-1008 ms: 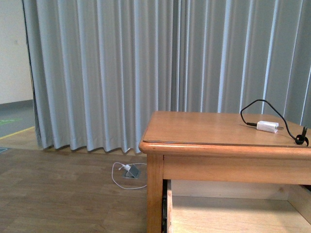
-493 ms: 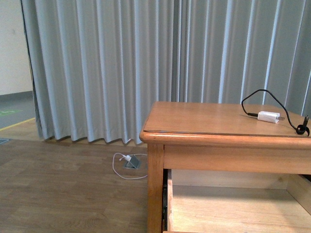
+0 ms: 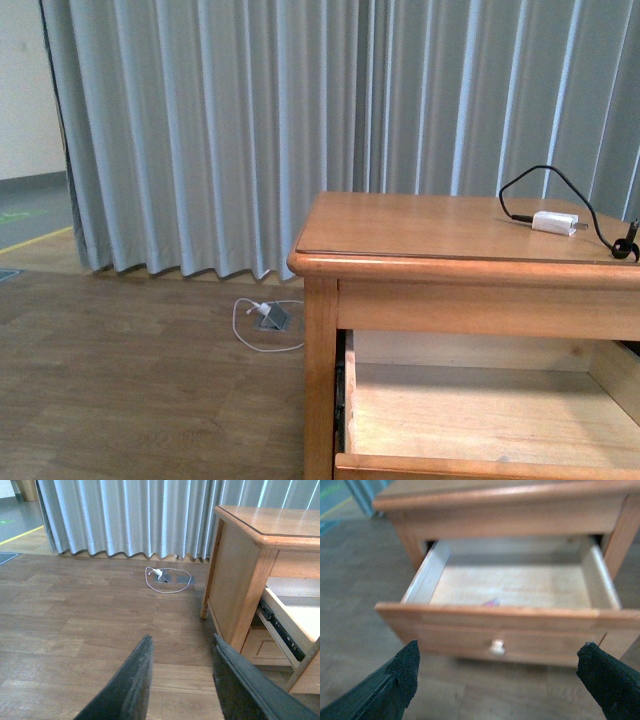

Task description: Place pink marker in drawer with both arms

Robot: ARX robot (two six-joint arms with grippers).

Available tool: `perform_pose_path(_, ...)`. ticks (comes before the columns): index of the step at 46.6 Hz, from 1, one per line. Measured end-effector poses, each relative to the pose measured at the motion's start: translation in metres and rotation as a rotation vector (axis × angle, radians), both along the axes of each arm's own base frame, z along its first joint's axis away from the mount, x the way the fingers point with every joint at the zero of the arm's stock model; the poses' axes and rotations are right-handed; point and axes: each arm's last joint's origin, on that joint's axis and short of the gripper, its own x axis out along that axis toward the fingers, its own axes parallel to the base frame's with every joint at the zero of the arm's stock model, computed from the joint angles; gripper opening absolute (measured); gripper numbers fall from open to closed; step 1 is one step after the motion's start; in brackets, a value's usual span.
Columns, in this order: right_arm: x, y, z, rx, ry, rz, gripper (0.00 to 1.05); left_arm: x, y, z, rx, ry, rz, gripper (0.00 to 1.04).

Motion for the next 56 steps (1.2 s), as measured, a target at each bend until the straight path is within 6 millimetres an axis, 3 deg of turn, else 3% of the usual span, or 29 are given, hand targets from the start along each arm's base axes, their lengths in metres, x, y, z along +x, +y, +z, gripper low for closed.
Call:
perform_pose_path(3,0.002,0.001,0.003,-0.002,-0.04,-0.025,0.96,0.0,0.0,0.0,0.0,0.0,0.001,0.55)
perform_pose_path(16,0.037,0.004,-0.021,-0.01,0.275,0.109,0.96,0.0,0.0,0.0,0.001,0.0,0.001,1.01)
perform_pose_path(27,0.091,-0.003,-0.062,-0.082,0.422,0.074,0.96,0.0,0.0,0.0,0.0,0.0,0.001,0.99)
perform_pose_path(56,0.193,0.012,-0.09,-0.071,0.316,-0.022,0.96,0.0,0.0,0.0,0.0,0.0,0.001,0.99)
